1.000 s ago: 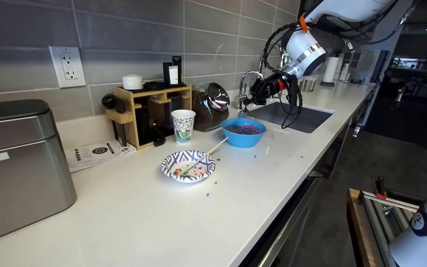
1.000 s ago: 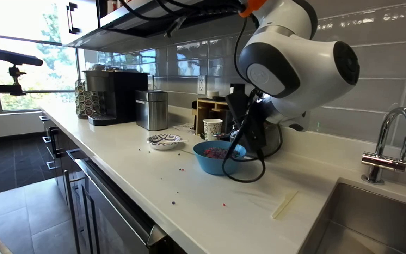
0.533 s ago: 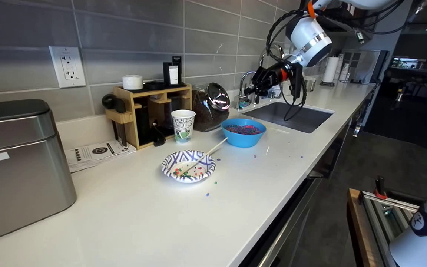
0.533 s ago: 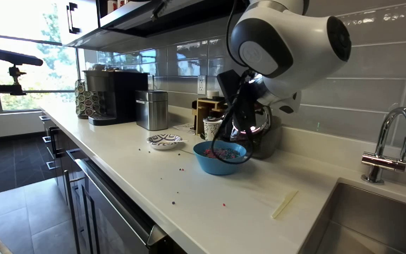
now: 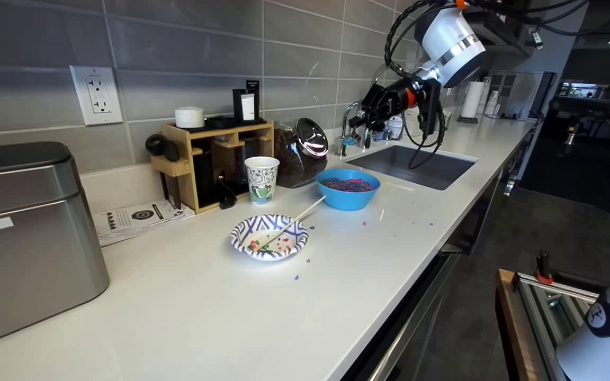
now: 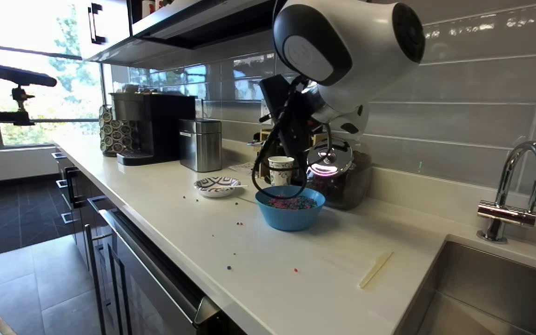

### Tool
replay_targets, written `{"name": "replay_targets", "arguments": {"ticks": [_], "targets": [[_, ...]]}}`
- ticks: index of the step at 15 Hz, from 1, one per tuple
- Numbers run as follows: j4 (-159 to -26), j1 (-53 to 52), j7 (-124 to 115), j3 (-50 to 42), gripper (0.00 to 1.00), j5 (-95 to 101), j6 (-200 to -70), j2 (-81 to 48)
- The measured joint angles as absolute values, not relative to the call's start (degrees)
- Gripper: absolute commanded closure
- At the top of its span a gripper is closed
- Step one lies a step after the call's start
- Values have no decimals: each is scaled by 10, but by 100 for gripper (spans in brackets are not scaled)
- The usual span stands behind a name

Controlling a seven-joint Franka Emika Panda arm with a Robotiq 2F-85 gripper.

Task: Scoop up the contents of the blue bowl and put them into the white bowl

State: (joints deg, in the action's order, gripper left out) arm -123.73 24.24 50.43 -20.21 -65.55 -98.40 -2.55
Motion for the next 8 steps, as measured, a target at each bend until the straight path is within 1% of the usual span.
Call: {"name": "replay_targets", "arguments": {"ticks": [8], "targets": [[-1315,190,504,-172,100,-703,-1095,38]]}}
